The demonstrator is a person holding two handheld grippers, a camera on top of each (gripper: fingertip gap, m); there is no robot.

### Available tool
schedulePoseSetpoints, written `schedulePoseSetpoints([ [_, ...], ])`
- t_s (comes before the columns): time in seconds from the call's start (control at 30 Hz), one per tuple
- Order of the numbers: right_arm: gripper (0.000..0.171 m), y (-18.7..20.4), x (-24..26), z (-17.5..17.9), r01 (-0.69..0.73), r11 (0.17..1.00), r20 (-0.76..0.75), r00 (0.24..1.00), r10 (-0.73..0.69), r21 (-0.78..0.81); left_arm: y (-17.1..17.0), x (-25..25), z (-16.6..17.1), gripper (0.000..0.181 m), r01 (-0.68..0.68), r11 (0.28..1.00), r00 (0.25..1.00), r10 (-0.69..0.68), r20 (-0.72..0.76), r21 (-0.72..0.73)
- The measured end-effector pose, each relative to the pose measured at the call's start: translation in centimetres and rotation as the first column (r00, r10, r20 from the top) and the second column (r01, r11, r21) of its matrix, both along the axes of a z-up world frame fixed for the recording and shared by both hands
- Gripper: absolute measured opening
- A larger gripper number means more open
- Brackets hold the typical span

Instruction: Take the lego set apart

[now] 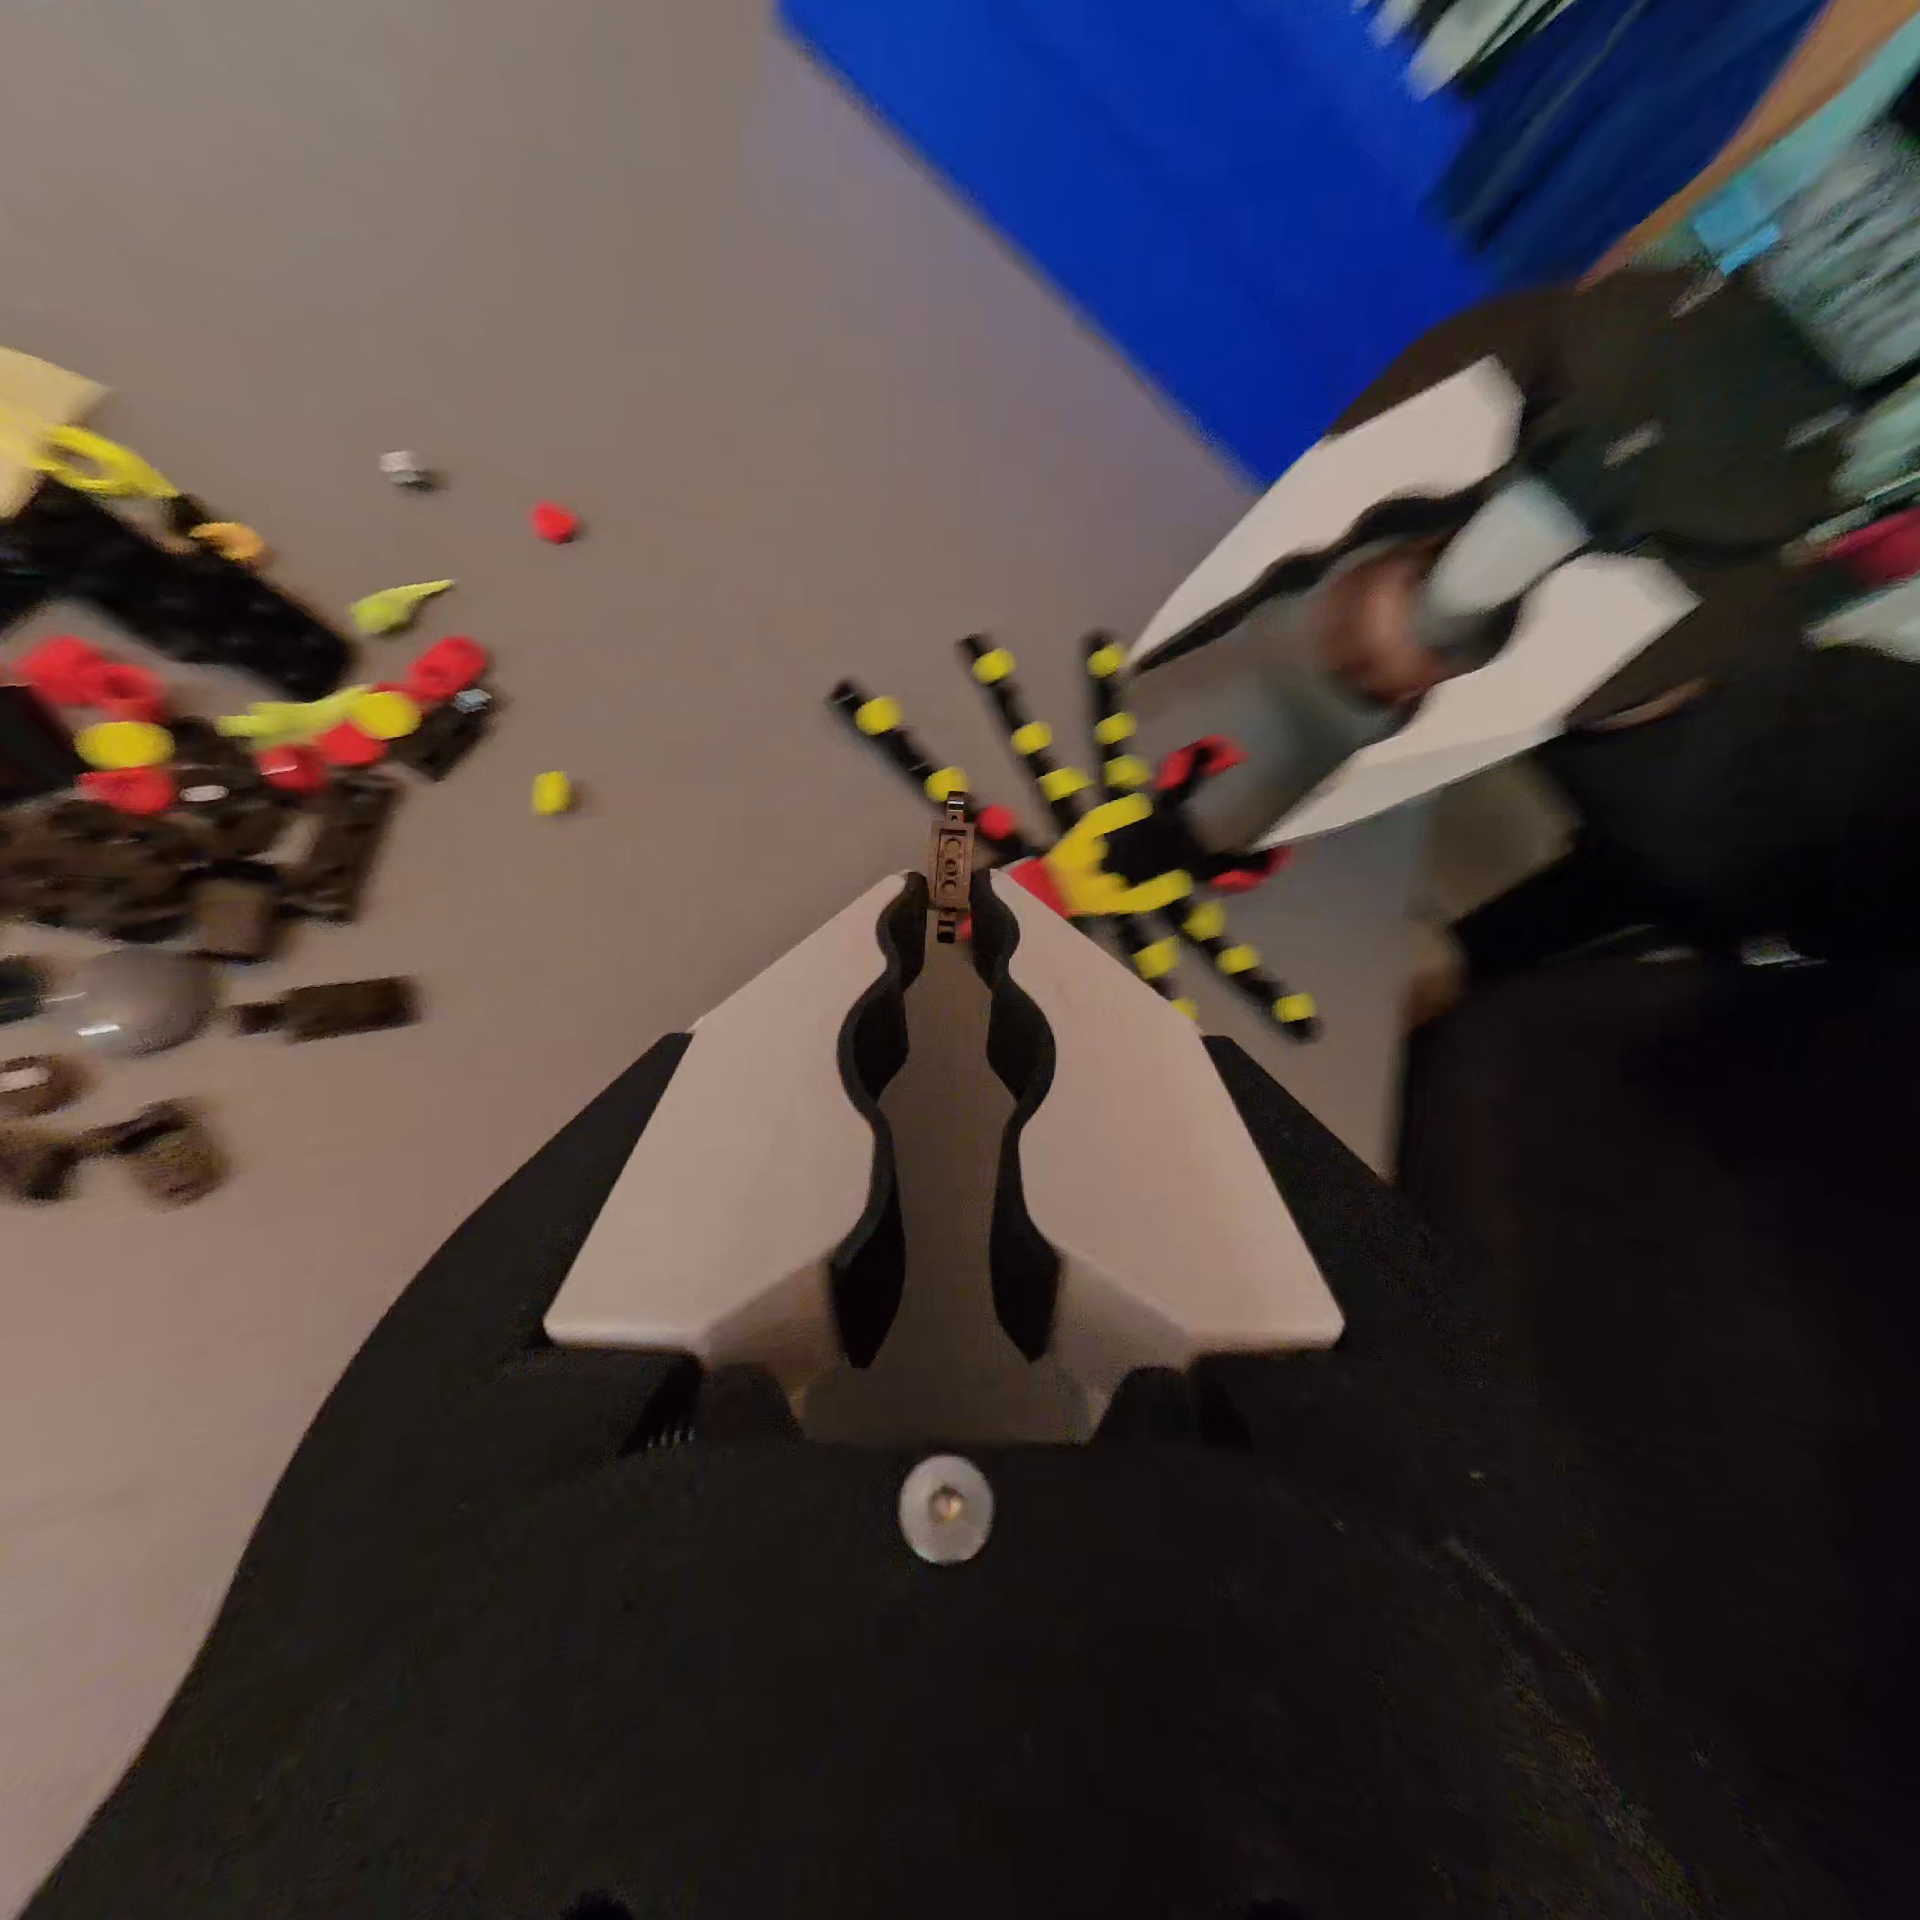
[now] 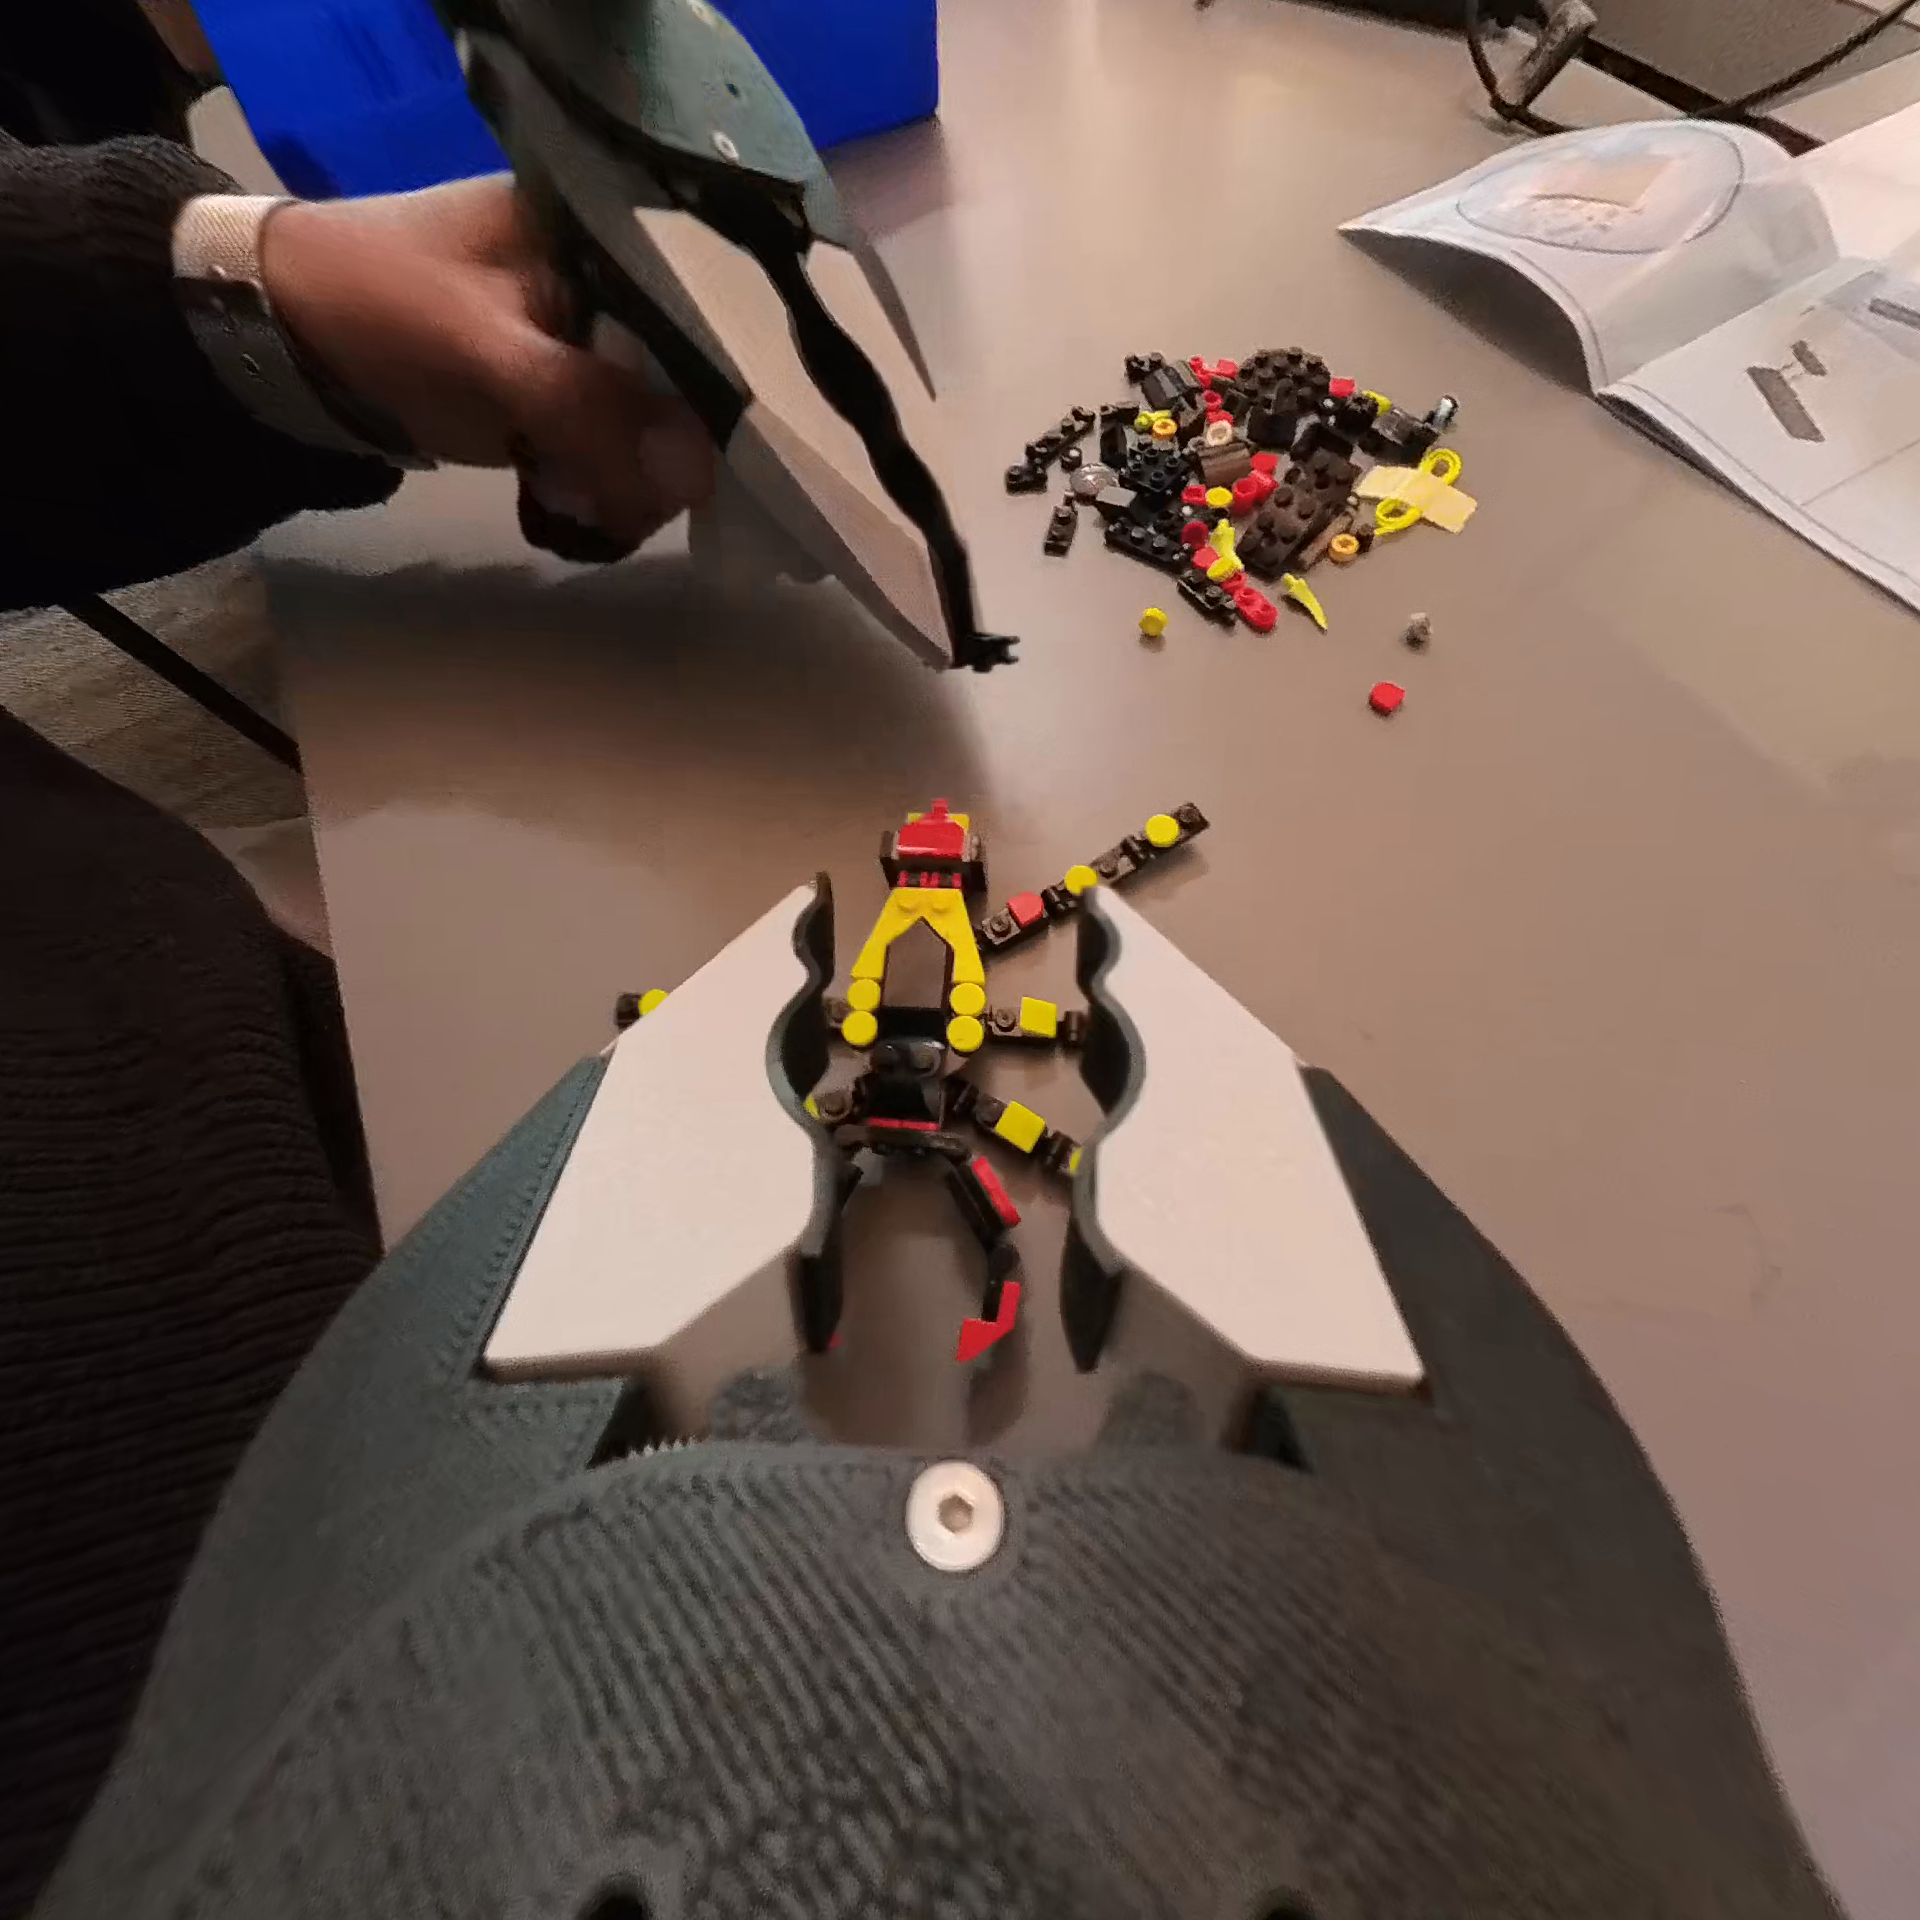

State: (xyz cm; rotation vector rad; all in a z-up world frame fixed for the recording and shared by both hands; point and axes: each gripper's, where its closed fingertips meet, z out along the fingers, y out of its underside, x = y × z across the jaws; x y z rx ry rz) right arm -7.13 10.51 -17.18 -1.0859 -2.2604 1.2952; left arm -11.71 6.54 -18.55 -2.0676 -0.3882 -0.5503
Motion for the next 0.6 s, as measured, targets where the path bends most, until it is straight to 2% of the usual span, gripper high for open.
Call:
schedulePoseSetpoints([
  [0.1, 0.037, -0.7, 0.2, 1.2, -0.031, 0.999, -0.065, 0.997, 0.031, -0.008, 0.3, 1.9, 2.5, 0.006, 0.042, 0.991, 0.979, -0.067, 0.193, 0.131],
  [0.23, 0.031, -1.5, 0.6, 2.9, -0.075, 0.997, -0.186, 0.979, 0.078, 0.024, 0.4, 4.3, 3.9, 0.006, 0.105, 0.973, 0.923, -0.173, 0.344, 0.206],
  [0.33, 0.026, -2.0, 1.1, 3.2, -0.106, 0.993, -0.228, 0.967, 0.115, 0.054, 0.8, 5.3, 5.1, 0.006, 0.096, 0.956, 0.865, -0.218, 0.452, 0.277],
  [0.43, 0.025, -2.4, 1.2, 3.0, -0.114, 0.993, -0.199, 0.973, 0.118, 0.030, 1.1, 5.9, 5.6, 0.006, 0.093, 0.948, 0.841, -0.238, 0.486, 0.304],
  [0.6, 0.024, -2.9, 1.6, 3.4, -0.120, 0.968, -0.044, 0.993, 0.113, -0.222, 1.1, 6.5, 5.5, 0.005, 0.140, 0.942, 0.877, -0.260, 0.403, 0.304],
])
